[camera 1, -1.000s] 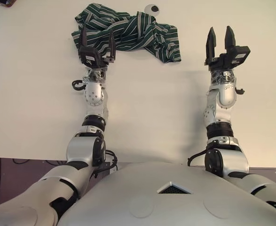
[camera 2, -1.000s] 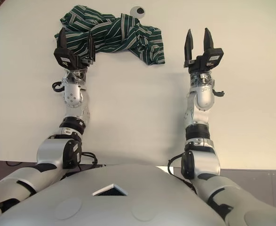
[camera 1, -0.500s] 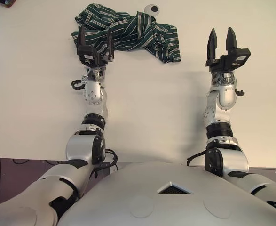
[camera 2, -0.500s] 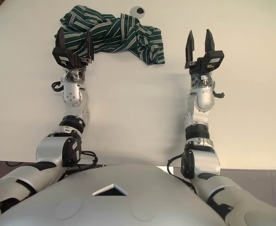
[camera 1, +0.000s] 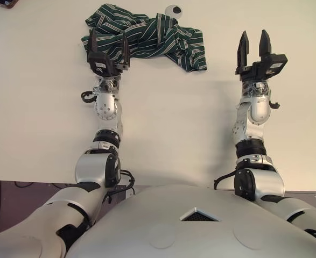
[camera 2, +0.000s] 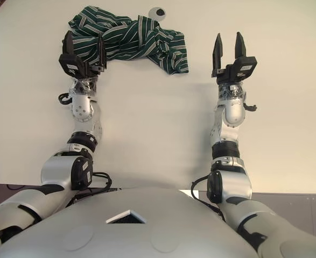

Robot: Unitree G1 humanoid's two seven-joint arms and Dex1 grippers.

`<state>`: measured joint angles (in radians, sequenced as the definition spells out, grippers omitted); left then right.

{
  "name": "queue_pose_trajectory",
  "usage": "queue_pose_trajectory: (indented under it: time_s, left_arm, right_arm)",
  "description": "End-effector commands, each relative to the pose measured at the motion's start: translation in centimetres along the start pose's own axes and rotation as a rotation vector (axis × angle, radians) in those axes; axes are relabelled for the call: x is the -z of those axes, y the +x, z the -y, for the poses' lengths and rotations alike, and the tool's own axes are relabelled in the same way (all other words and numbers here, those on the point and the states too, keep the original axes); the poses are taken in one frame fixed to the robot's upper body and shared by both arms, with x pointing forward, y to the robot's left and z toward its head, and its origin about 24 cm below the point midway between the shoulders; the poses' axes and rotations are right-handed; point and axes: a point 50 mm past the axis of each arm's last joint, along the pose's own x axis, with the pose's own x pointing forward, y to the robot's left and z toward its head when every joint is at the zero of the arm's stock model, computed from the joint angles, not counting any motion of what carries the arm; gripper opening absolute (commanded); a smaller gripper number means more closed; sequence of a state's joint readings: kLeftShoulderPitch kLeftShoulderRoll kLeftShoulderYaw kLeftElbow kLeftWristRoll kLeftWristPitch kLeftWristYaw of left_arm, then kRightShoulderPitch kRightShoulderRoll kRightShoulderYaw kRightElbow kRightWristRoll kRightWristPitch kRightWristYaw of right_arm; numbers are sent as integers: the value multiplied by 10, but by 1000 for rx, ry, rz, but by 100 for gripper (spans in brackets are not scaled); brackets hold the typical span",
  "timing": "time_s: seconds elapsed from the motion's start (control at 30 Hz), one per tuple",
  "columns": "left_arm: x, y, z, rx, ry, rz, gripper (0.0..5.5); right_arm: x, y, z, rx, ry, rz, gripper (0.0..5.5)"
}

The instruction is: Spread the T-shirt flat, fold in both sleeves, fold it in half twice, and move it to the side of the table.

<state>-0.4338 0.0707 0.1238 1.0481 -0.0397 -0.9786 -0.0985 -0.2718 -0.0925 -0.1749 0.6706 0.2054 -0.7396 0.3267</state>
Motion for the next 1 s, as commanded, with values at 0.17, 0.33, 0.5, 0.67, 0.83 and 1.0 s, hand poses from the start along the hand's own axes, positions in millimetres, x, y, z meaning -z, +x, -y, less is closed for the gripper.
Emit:
queue_pose_trajectory:
  time_s: [0.17,0.33,0.5,0.67,0.83,1.0]
  left_arm:
    - [-1,2,-13,47,107,-24,414]
    - [-17,39,-70,146,621,-170,414]
    - [-13,52,-96,261,1087,-346,414]
    - [5,45,-106,382,1278,-569,414]
    - [33,13,-95,670,1257,-741,414]
    - [41,-8,-87,937,1251,-725,414]
  right_arm:
    - [-6,12,-2,-54,-71,6,254]
    - [-5,58,-34,-307,-421,-113,254]
    - [11,92,-79,-479,-601,-266,254]
    - [31,94,-87,-529,-722,-489,254]
    - [58,67,-67,-554,-832,-725,254]
    - [69,47,-47,-617,-883,-817,254]
